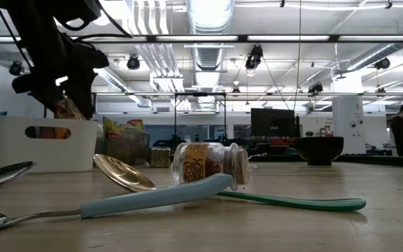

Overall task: Pick & Place Food Item
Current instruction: Put the brown seasoning bottle into the white bin

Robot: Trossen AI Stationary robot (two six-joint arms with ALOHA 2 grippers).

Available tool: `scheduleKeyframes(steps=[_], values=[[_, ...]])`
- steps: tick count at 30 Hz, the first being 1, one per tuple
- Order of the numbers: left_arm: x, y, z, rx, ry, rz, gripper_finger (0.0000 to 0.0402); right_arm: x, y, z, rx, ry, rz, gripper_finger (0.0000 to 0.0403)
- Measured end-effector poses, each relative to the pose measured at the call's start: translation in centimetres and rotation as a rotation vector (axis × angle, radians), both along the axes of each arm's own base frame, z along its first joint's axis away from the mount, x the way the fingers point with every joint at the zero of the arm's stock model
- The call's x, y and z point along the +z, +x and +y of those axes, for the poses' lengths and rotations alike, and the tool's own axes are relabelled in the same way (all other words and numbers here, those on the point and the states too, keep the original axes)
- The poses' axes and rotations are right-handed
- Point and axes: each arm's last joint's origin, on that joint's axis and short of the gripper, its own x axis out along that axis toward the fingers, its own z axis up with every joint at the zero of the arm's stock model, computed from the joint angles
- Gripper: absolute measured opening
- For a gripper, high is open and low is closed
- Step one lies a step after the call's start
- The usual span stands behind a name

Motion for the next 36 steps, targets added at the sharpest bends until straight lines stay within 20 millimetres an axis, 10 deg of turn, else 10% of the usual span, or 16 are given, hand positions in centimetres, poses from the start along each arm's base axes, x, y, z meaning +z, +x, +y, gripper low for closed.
scheduleKeyframes(steps=[15, 36], values=[[4.2, -0.4, 0.0, -0.006, 0.000, 0.043, 0.0286, -0.4, 0.2, 0.1, 0.019, -0.046, 0.016, 0.0363], [9.8, 0.9, -1.3, -0.298, -0.205, -0.078, 0.0286, -6.3, 3.0, 1.6, 0.197, -0.179, 0.207, 0.0363]])
